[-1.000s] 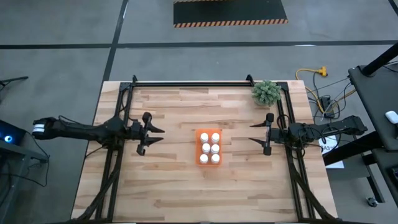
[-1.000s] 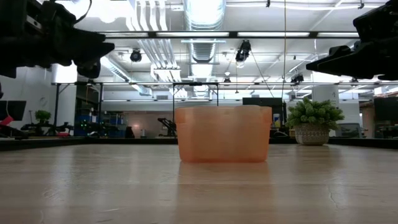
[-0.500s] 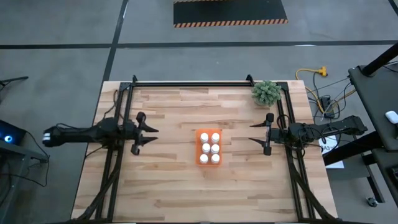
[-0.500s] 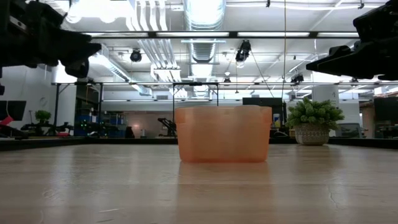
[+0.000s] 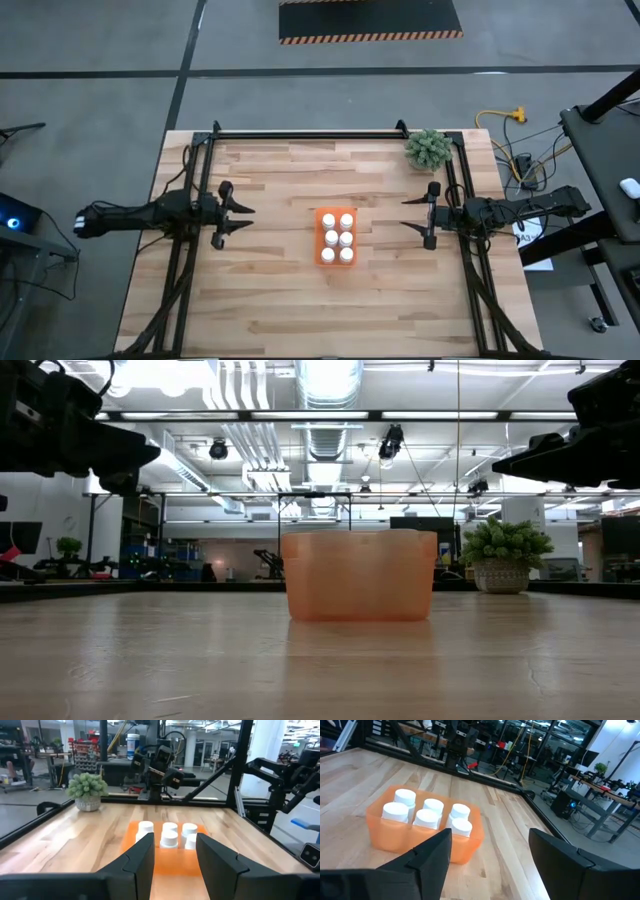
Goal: Pick and place pill bottles into a basket
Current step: Return to Home Position
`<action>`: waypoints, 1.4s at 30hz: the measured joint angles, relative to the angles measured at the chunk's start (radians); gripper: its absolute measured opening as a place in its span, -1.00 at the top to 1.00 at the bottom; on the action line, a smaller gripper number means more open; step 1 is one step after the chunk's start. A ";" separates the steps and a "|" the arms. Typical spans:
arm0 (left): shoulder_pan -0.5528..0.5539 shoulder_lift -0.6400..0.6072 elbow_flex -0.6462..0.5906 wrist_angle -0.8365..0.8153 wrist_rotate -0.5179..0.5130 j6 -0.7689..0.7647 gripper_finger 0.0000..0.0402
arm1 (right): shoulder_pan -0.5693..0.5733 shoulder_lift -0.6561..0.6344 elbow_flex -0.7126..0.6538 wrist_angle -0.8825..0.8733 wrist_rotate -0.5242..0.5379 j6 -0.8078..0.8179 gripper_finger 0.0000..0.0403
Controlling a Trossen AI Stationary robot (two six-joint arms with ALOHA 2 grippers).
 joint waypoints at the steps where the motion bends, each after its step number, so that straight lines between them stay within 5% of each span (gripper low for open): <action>1: 0.000 0.000 0.000 -0.001 -0.001 0.000 0.36 | 0.000 0.000 0.000 0.000 0.000 0.000 -0.26; 11: 0.000 0.029 0.000 -0.004 0.000 0.152 0.36 | 0.000 0.000 0.000 0.000 0.000 -0.001 -0.25; 42: 0.000 0.090 0.002 0.043 0.019 0.047 0.36 | 0.000 0.000 0.000 0.000 0.000 0.000 -0.23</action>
